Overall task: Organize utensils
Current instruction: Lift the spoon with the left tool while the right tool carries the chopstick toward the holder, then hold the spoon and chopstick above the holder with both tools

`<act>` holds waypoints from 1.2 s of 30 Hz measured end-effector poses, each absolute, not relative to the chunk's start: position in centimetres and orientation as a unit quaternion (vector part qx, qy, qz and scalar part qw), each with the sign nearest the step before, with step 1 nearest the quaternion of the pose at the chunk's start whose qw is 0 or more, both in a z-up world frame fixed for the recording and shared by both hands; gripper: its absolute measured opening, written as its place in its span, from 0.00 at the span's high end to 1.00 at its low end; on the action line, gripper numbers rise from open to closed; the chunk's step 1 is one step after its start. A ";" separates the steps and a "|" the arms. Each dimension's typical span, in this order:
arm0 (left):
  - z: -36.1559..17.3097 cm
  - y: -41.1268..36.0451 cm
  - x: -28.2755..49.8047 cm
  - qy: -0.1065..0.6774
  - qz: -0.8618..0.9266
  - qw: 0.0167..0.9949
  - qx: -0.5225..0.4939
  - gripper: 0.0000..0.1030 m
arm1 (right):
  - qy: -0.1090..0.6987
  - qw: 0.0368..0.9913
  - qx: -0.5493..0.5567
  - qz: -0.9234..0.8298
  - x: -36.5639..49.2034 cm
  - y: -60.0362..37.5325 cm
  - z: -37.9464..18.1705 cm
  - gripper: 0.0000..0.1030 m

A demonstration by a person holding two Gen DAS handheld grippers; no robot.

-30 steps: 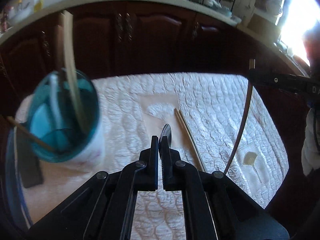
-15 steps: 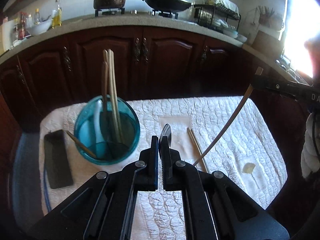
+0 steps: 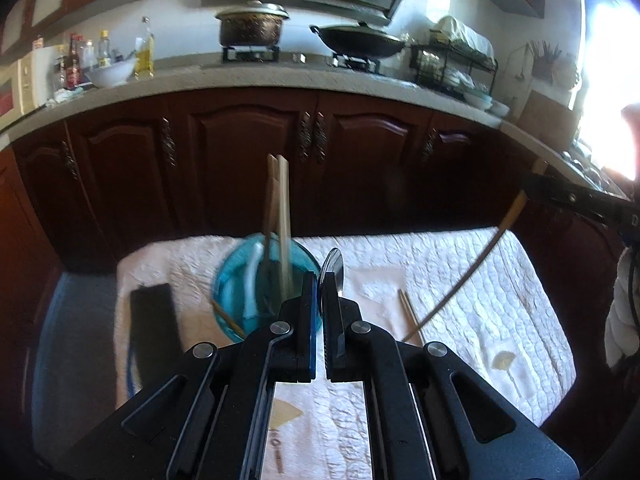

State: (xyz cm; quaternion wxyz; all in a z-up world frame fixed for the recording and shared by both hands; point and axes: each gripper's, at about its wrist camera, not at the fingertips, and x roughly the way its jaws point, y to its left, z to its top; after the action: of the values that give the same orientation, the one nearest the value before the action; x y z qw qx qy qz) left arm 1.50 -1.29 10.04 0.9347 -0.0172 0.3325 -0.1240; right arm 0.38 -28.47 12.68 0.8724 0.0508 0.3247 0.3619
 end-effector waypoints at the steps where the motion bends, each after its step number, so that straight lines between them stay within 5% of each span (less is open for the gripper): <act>1: 10.6 -0.7 1.6 0.328 -0.116 0.938 -0.018 0.99 | 0.322 0.873 0.051 0.363 0.3 -28.4 13.0 0.93; 36: 13.3 4.6 6.1 0.272 0.001 0.962 -0.010 0.99 | 0.285 0.874 0.069 0.388 2.1 -24.0 16.8 0.93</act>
State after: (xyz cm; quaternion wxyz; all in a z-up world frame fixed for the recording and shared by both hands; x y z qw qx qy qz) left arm 6.12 4.60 13.34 0.9623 -0.0097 0.2717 0.0007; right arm 2.13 -24.05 16.79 0.8735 0.0692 0.2850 0.3885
